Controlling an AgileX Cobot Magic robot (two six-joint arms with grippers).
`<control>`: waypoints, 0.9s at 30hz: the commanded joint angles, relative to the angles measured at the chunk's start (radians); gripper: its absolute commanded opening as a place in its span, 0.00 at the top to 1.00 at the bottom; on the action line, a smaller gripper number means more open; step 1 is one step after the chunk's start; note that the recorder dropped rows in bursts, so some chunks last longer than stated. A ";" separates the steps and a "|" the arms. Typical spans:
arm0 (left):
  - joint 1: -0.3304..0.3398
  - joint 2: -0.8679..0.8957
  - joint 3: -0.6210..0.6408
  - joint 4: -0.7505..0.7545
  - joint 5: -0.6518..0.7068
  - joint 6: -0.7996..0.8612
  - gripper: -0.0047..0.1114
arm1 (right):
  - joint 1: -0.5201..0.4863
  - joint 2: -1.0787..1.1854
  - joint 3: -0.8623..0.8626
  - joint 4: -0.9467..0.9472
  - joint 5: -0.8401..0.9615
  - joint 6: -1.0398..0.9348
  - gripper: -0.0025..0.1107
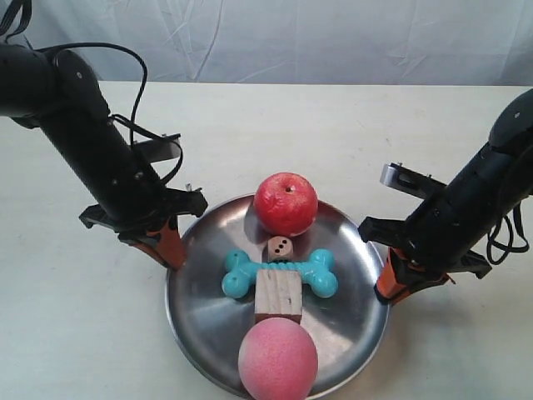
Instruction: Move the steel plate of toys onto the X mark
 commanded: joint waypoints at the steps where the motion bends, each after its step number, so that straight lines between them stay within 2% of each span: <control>1: -0.023 -0.016 -0.045 -0.124 0.089 0.018 0.96 | 0.014 -0.015 -0.024 0.111 0.042 -0.006 0.98; 20: -0.021 -0.016 -0.065 -0.054 0.115 -0.004 0.96 | 0.014 -0.002 -0.147 0.108 0.091 0.081 0.98; 27: -0.021 -0.016 -0.113 0.000 0.135 -0.035 0.96 | 0.014 0.055 -0.161 0.118 0.095 0.087 0.98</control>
